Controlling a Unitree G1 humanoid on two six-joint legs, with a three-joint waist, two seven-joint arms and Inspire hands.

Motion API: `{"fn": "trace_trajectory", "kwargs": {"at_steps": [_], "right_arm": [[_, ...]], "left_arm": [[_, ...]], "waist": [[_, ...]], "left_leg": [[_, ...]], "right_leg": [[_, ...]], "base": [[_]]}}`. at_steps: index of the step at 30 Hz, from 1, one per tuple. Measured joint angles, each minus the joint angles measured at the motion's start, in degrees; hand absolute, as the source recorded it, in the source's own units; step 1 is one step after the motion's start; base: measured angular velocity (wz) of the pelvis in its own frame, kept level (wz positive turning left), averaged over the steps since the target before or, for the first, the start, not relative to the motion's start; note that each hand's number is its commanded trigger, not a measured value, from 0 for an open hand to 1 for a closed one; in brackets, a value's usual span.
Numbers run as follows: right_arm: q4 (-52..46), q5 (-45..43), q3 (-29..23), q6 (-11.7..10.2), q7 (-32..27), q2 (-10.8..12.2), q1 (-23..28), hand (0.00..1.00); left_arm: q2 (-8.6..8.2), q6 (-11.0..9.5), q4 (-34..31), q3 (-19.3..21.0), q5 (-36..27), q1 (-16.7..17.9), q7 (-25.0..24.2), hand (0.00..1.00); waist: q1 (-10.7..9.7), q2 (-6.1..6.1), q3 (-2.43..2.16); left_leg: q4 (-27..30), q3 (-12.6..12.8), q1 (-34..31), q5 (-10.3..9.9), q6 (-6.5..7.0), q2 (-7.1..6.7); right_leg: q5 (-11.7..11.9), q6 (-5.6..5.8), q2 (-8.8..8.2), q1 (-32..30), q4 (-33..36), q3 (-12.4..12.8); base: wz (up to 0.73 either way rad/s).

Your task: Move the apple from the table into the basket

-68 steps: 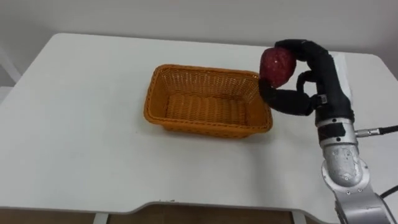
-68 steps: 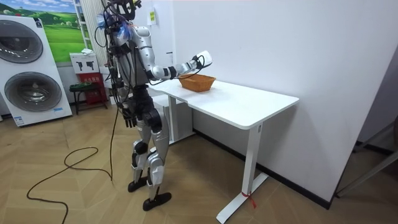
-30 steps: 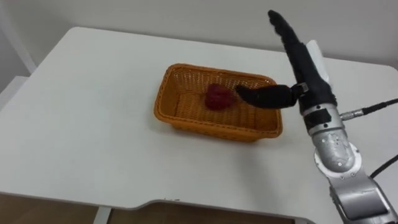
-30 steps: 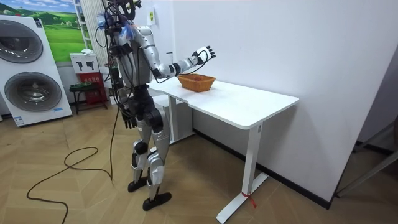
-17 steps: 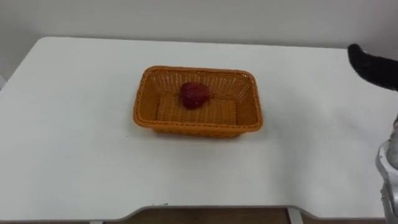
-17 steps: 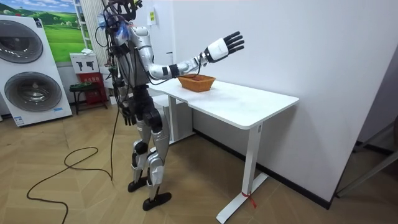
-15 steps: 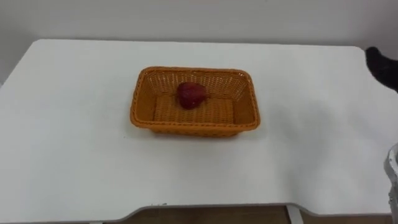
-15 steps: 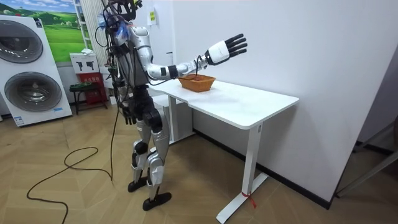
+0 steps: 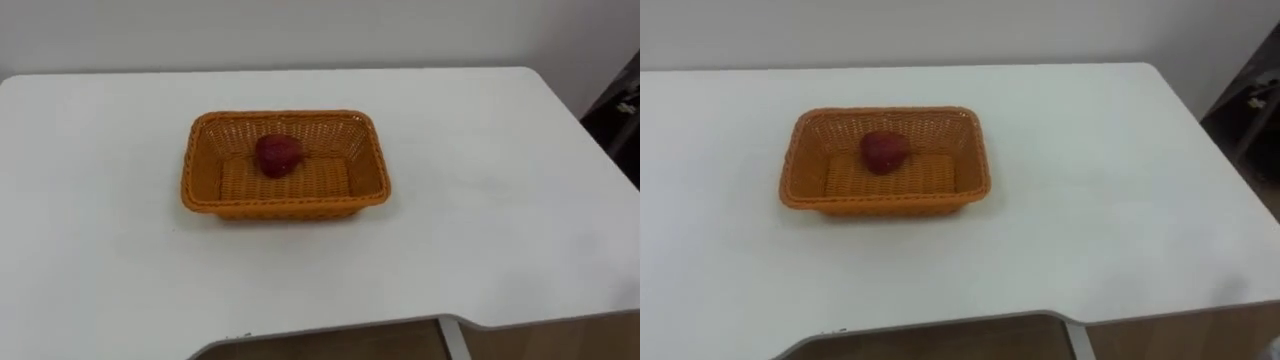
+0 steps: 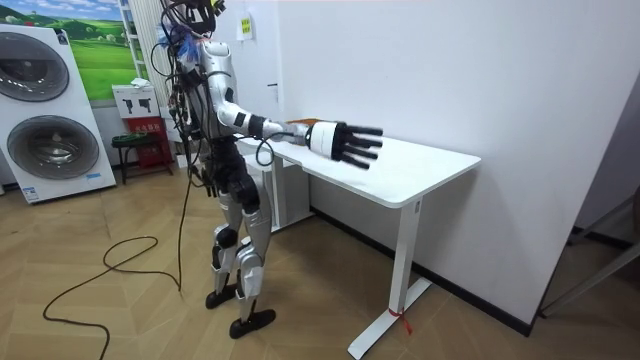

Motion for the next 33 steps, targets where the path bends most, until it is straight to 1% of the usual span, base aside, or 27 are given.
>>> {"fn": "trace_trajectory", "kwargs": {"at_steps": [1, 2, 3, 4, 5, 7, 8, 9, 10, 11, 14, 15, 16, 19, 21, 22, 23, 25, 26, 28, 31, 33], "right_arm": [[1.05, 1.26, 0.06, 0.05, -0.03, 0.68, 0.81, 0.0], [1.92, 1.66, 0.23, 0.03, -0.01, 0.89, 0.96, 0.0], [4.56, 1.8, 0.83, 0.02, -0.02, 1.21, 1.04, 0.0], [8.02, 2.34, 1.82, 0.04, 0.03, 1.75, 1.1, 0.0], [9.8, 2.79, 2.55, 0.11, 0.15, 2.15, 1.12, 0.0], [14.8, 3.41, 4.5, 0.28, 1.49, 4.4, 1.65, 0.0], [16.24, 3.4, 5.04, 0.28, 1.88, 4.72, 1.73, 0.0], [19.74, 3.41, 6.69, 0.33, 2.96, 4.93, 1.9, 0.0], [22.15, 3.41, 8.12, 0.93, 4.21, 5.05, 2.13, 0.0], [22.9, 3.42, 8.46, 1.36, 4.79, 5.26, 2.14, 0.0], [27.46, 3.29, 10.6, 2.16, 7.78, 6.1, 2.01, 0.0], [29.1, 3.2, 11.11, 2.8, 9.37, 6.43, 2.01, 0.0], [29.59, 2.94, 11.34, 3.89, 11.25, 6.72, 2.01, 0.0], [31.17, 2.19, 13.15, 4.15, 15.68, 6.76, 1.59, 0.0], [33.07, 1.53, 16.54, 4.6, 20.91, 6.79, 1.11, 0.0], [33.65, 1.59, 18.63, 5.16, 23.67, 6.82, 1.0, 0.0], [33.87, 1.59, 19.64, 5.36, 25.03, 6.89, 1.08, 0.0], [35.28, 1.6, 22.43, 6.52, 30.76, 7.33, 0.91, 0.0], [35.54, 1.56, 22.83, 6.8, 31.99, 7.53, 0.82, 0.0], [35.69, 0.91, 23.73, 7.72, 36.81, 8.48, 0.5, 0.0], [35.78, -1.65, 26.26, 8.36, 42.33, 8.7, -0.02, 0.0], [36.36, -3.3, 27.64, 8.48, 44.86, 8.7, -0.6, 0.0]], "left_arm": [[-0.28, 0.45, -0.09, 0.14, 0.0, -0.03, 0.0, 0.0], [-0.45, 0.59, -0.12, 0.27, -0.02, -0.02, 0.02, 0.0], [-0.64, 0.81, -0.09, 0.43, -0.06, 0.04, 0.1, 0.0], [-0.58, 0.8, -0.12, 0.48, -0.17, -0.25, 0.71, 0.0], [-0.55, 0.79, -0.14, 0.49, -0.3, -0.49, 1.19, 0.0], [-0.84, 0.78, -0.14, 0.52, -1.21, -1.32, 1.79, 0.0], [-0.93, 0.68, -0.09, 0.48, -1.27, -1.46, 1.77, 0.0], [-1.02, 0.56, 0.05, 0.47, -1.22, -1.76, 1.7, 0.0], [-1.02, 0.55, 0.14, 0.44, -1.23, -1.93, 1.7, 0.0], [-1.01, 0.56, 0.23, 0.43, -1.24, -1.92, 1.7, 0.0], [-1.0, 0.79, 0.39, 0.44, -1.04, -1.8, 1.64, 0.0], [-0.99, 0.81, 0.39, 0.45, -1.04, -1.85, 1.29, 0.0], [-1.0, 0.85, 0.39, 0.43, -0.94, -1.7, 0.62, 0.0], [-0.99, 0.88, 0.39, 0.42, -0.94, -1.27, -0.49, 0.0], [-1.01, 0.89, 0.72, 0.37, -0.98, -1.06, -1.17, 0.0], [-1.04, 0.91, 1.09, 0.37, -0.97, -1.15, -1.63, 0.0], [-1.04, 0.96, 1.24, 0.36, -0.92, -1.23, -1.79, 0.0], [-1.1, 1.73, 1.25, -0.07, -0.89, -1.61, -1.86, 0.0], [-1.13, 1.79, 1.26, -0.19, -0.79, -1.64, -1.87, 0.0], [-1.35, 2.08, 1.23, -0.21, 0.5, -1.55, -2.21, 0.0], [-2.0, 2.65, 1.23, -0.33, 1.2, -1.58, -2.45, 0.0], [-2.15, 3.13, 1.3, -0.94, 1.21, -1.59, -2.47, 0.0]], "waist": [[0.05, 0.34, -0.07], [0.08, 0.79, -0.04], [0.18, 1.47, -0.13], [0.24, 1.76, -0.17], [0.23, 1.82, -0.15], [0.62, 1.83, -0.14], [0.78, 1.82, -0.14], [1.26, 1.74, -0.13], [1.59, 1.62, -0.09], [1.64, 1.58, -0.07], [2.17, 1.37, -0.02], [2.57, 1.27, 0.08], [2.84, 1.3, 0.15], [3.1, 1.4, 0.23], [3.39, 1.47, 0.25], [3.67, 1.58, 0.25], [3.89, 1.62, 0.24], [4.44, 1.76, 0.23], [4.5, 1.81, 0.25], [4.6, 1.89, 0.26], [4.67, 2.01, 0.31], [4.65, 2.01, 0.35]], "left_leg": [[-0.27, 0.32, 0.27, 0.0, 0.0, 0.0], [-0.41, 0.62, 0.47, 0.0, 0.0, 0.03], [-0.55, 0.95, 0.83, 0.0, 0.0, 0.04], [-0.52, 1.03, 0.99, 0.01, 0.01, 0.04], [-0.47, 1.04, 0.96, 0.01, 0.01, 0.07], [-0.47, 1.07, 0.96, 0.02, 0.0, 0.11], [-0.47, 1.1, 1.01, 0.02, 0.0, 0.1], [-0.53, 1.15, 1.13, 0.02, 0.0, 0.04], [-0.64, 1.15, 1.16, 0.02, 0.0, 0.0], [-0.77, 1.15, 1.18, 0.02, 0.0, -0.02], [-1.03, 1.13, 1.28, 0.02, 0.0, -0.06], [-1.03, 1.03, 1.35, 0.02, 0.0, -0.08], [-1.04, 1.02, 1.43, 0.02, 0.0, -0.09], [-1.08, 1.06, 1.66, 0.02, 0.0, -0.1], [-1.05, 1.05, 1.66, 0.02, 0.0, -0.09], [-1.01, 1.04, 1.57, 0.02, 0.0, -0.07], [-0.94, 1.03, 1.5, 0.01, 0.0, -0.07], [-0.87, 0.42, 1.4, 0.01, 0.0, -0.12], [-0.85, 0.1, 1.4, 0.01, 0.0, -0.16], [-0.85, -0.56, 1.3, 0.01, 0.0, -0.21], [-0.47, -1.54, 0.66, 0.01, 0.0, -0.32], [-0.33, -1.85, 0.51, 0.01, 0.0, -0.33]], "right_leg": [[0.01, 0.01, 0.06, -0.09, 0.05, 0.53], [0.02, 0.02, 0.12, -0.08, 0.04, 0.95], [0.03, 0.03, 0.18, 0.04, 0.06, 1.24], [0.02, 0.02, 0.17, 0.09, 0.12, 1.26], [0.02, 0.02, 0.18, 0.12, 0.11, 1.26], [0.01, 0.01, 0.22, 0.16, -0.01, 1.22], [0.01, 0.01, 0.21, 0.24, -0.08, 1.24], [0.01, 0.01, 0.18, 0.31, -0.1, 1.34], [0.0, 0.03, 0.14, 0.28, -0.08, 1.35], [0.0, 0.04, 0.14, 0.26, -0.09, 1.36], [-0.07, 0.14, 0.11, 0.2, -0.14, 1.33], [-0.09, 0.17, 0.07, 0.12, -0.21, 1.26], [-0.12, 0.19, 0.06, 0.09, -0.24, 1.3], [-0.12, 0.2, 0.03, 0.31, -0.3, 1.21], [-0.12, 0.19, 0.05, 0.51, -0.53, 1.16], [-0.07, 0.18, 0.06, 0.59, -0.8, 1.07], [-0.07, 0.18, 0.03, 0.57, -0.79, 0.96], [-0.1, 0.19, -0.12, 0.97, -1.03, 0.13], [-0.11, 0.2, -0.16, 1.1, -1.1, -0.12], [-0.26, 0.18, -0.25, 1.31, -1.12, -0.8], [-0.35, 0.17, -0.38, 1.25, -1.13, -1.6], [-0.44, 0.13, -0.4, 1.29, -1.12, -1.98]], "base": [[-0.13], [-0.2], [-0.16], [-0.1], [0.0], [0.0], [0.0], [0.0], [0.0], [0.0], [0.0], [0.0], [0.0], [0.0], [0.0], [0.0], [0.09], [0.16], [0.19], [0.16], [0.14], [0.11]]}}
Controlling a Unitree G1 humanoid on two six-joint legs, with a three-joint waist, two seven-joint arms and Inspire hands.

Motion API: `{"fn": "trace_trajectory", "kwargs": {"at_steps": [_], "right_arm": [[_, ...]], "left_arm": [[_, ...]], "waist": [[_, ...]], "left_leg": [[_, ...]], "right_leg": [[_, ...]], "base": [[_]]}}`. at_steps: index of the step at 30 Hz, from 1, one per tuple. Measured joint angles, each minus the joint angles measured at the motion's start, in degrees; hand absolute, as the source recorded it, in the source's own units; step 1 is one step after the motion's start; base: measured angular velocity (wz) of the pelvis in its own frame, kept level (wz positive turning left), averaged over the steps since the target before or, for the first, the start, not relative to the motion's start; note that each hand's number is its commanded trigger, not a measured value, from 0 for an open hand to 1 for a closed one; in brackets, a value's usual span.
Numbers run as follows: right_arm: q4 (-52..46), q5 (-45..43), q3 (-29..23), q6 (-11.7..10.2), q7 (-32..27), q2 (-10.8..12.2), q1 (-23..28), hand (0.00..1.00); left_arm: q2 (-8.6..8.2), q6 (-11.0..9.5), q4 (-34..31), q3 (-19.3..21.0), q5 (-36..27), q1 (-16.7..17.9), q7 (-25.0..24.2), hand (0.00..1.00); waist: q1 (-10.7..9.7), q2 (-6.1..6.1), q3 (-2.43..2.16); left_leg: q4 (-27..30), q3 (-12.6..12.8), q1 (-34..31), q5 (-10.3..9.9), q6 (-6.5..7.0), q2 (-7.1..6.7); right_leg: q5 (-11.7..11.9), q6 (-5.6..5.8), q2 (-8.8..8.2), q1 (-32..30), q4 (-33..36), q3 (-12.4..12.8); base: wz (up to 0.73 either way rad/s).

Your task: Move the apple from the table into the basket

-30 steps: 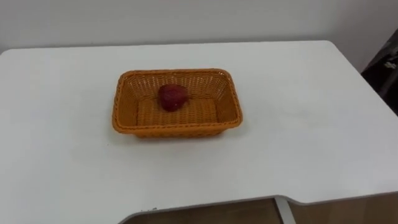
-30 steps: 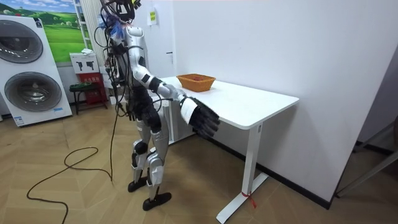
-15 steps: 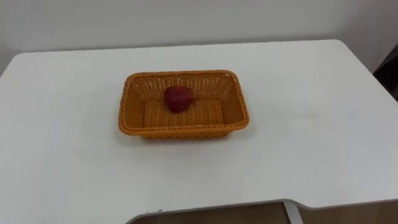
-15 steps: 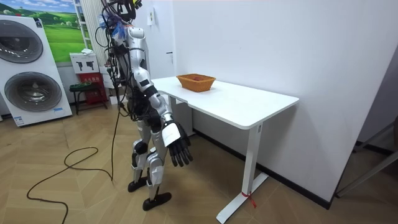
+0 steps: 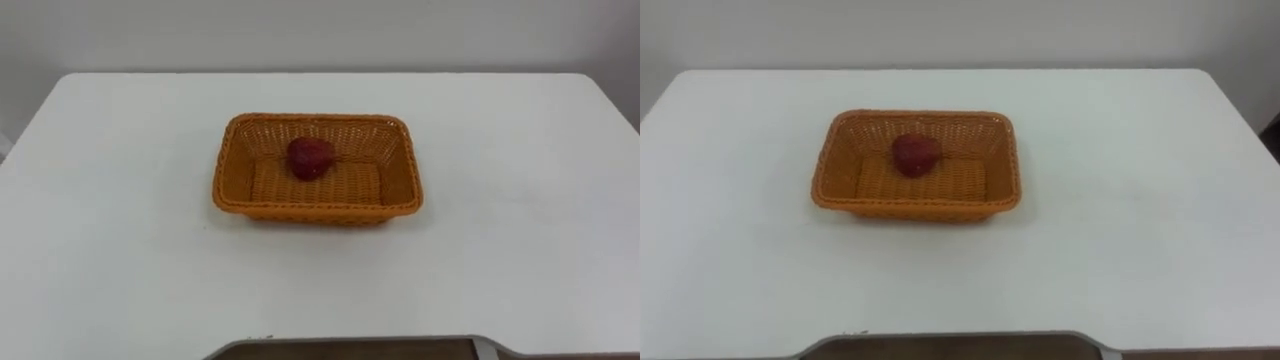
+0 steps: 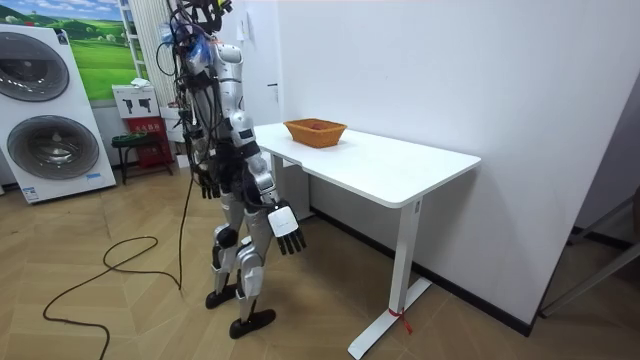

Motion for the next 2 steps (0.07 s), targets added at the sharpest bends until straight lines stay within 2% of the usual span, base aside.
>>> {"fn": "trace_trajectory", "kwargs": {"at_steps": [2], "right_arm": [[1.24, -0.79, 0.62, 0.04, 2.29, 0.03, -0.38, 0.0]], "left_arm": [[-0.1, 0.13, 0.05, -0.77, 0.0, -0.02, -0.13, 0.0]], "waist": [[0.18, 0.01, 0.02]], "left_leg": [[0.16, -0.3, -0.11, 0.0, 0.0, 0.0]], "right_leg": [[-0.03, -0.03, 0.02, 0.07, -0.01, -0.1]], "base": [[0.07]]}}
